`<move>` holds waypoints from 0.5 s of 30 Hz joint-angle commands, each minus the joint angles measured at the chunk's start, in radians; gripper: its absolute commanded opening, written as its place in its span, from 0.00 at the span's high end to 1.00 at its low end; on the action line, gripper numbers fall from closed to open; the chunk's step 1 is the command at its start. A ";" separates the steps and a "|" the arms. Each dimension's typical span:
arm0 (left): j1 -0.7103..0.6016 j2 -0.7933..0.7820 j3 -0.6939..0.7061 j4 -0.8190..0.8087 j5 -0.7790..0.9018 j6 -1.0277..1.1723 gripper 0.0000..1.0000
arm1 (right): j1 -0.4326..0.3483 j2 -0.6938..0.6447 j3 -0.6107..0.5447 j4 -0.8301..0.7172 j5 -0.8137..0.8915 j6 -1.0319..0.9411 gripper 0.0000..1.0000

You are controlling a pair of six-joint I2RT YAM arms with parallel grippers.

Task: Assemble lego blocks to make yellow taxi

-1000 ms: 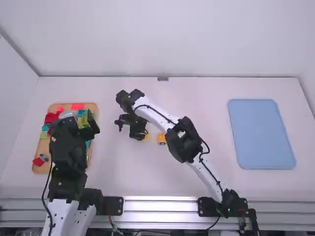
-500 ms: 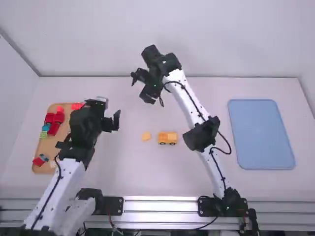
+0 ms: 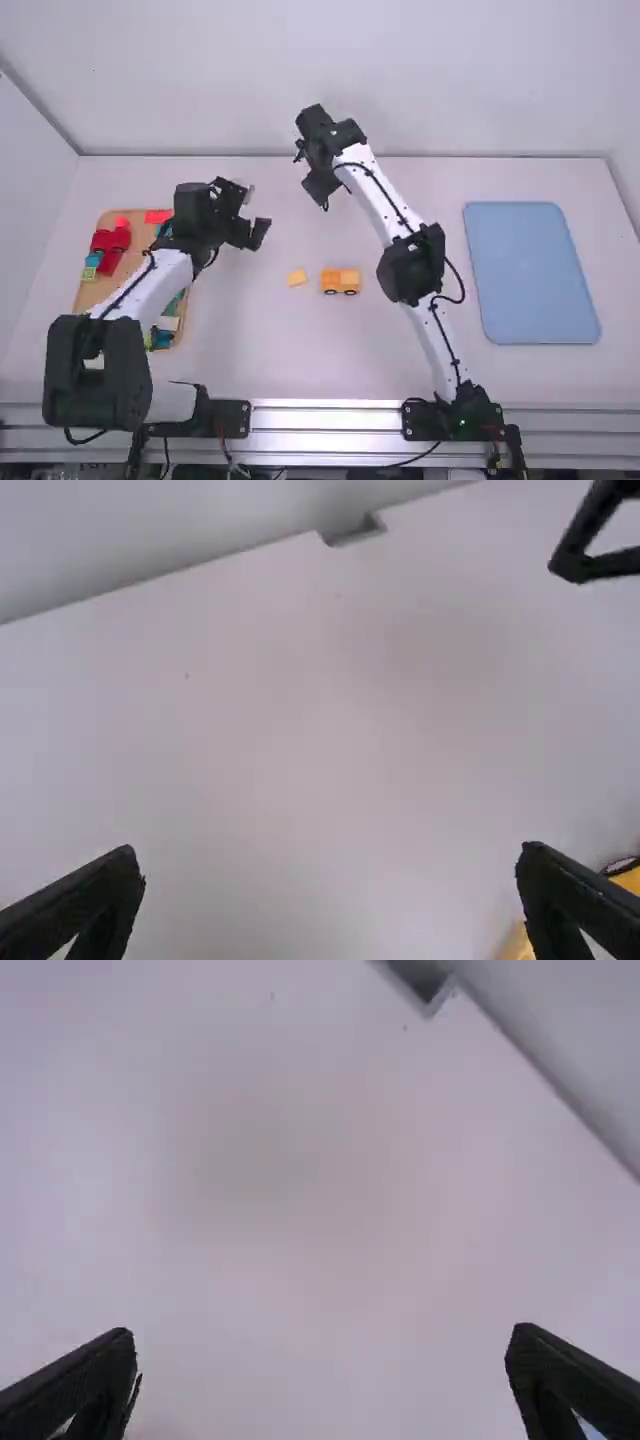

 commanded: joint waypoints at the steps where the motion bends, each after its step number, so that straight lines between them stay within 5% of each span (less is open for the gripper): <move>1: 0.002 0.015 0.024 0.007 -0.054 0.015 0.01 | -0.003 -0.041 -0.022 0.014 0.022 0.026 0.02; 9: 0.002 0.015 0.024 -0.015 -0.100 0.053 0.01 | 0.008 -0.134 -0.074 0.051 -0.249 -0.177 0.02; 15: 0.002 0.015 0.024 0.001 -0.099 0.055 0.01 | -0.002 -0.266 -0.423 0.255 -0.294 -0.189 0.02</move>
